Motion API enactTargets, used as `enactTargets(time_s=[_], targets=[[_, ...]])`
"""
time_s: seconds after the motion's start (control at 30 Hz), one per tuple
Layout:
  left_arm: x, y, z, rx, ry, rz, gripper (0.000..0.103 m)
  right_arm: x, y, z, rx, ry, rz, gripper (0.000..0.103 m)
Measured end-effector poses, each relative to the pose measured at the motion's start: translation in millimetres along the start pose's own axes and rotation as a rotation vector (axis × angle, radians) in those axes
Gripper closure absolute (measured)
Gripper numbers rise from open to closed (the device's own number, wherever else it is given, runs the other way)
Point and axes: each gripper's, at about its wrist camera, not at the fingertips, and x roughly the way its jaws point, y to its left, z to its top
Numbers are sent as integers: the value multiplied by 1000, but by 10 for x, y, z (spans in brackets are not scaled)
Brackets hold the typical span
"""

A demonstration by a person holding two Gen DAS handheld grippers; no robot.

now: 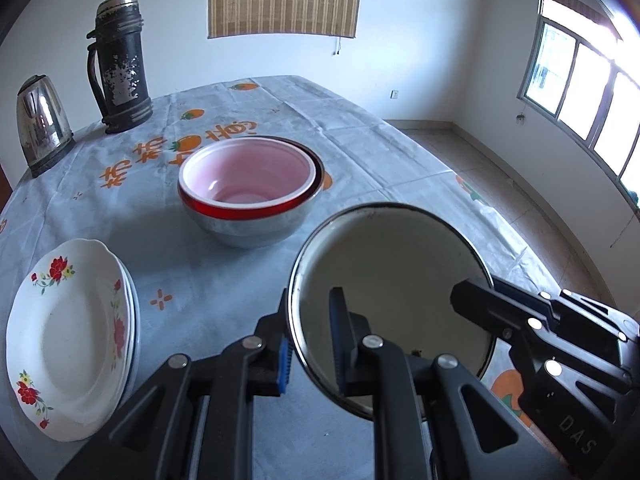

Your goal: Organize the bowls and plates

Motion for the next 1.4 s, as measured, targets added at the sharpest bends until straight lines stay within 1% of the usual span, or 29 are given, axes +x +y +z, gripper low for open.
enactTargets(time_s=[0.17, 0.43, 0.67, 0.87, 0.93, 1.0, 1.1, 1.2, 1.3, 1.4], targets=[[60, -9, 32, -1, 10, -2, 89, 52, -35, 21, 9, 6, 5, 89], [43, 25, 236, 0, -29, 18, 89, 50, 7, 230, -13, -38, 0, 89], [-10, 173, 582, -20, -104, 43, 89, 89, 113, 606, -50, -104, 8, 89], [97, 369, 879, -58, -132, 78, 89, 304, 209, 935, -65, -128, 16, 89], [169, 454, 974, -79, -135, 78, 89, 400, 225, 1032, -65, -127, 17, 89], [259, 510, 1036, -89, -129, 80, 89, 506, 228, 1108, -68, -122, 14, 89], [439, 606, 1093, -121, -98, 79, 89, 657, 228, 1180, -65, -104, 14, 89], [592, 648, 1084, -132, -62, 102, 89, 776, 230, 1203, -67, -83, 9, 89], [695, 675, 1068, -140, -33, 102, 89, 875, 237, 1218, -77, -64, 3, 89], [772, 701, 1046, -147, -11, 120, 89, 970, 219, 1213, -74, -49, 22, 89]])
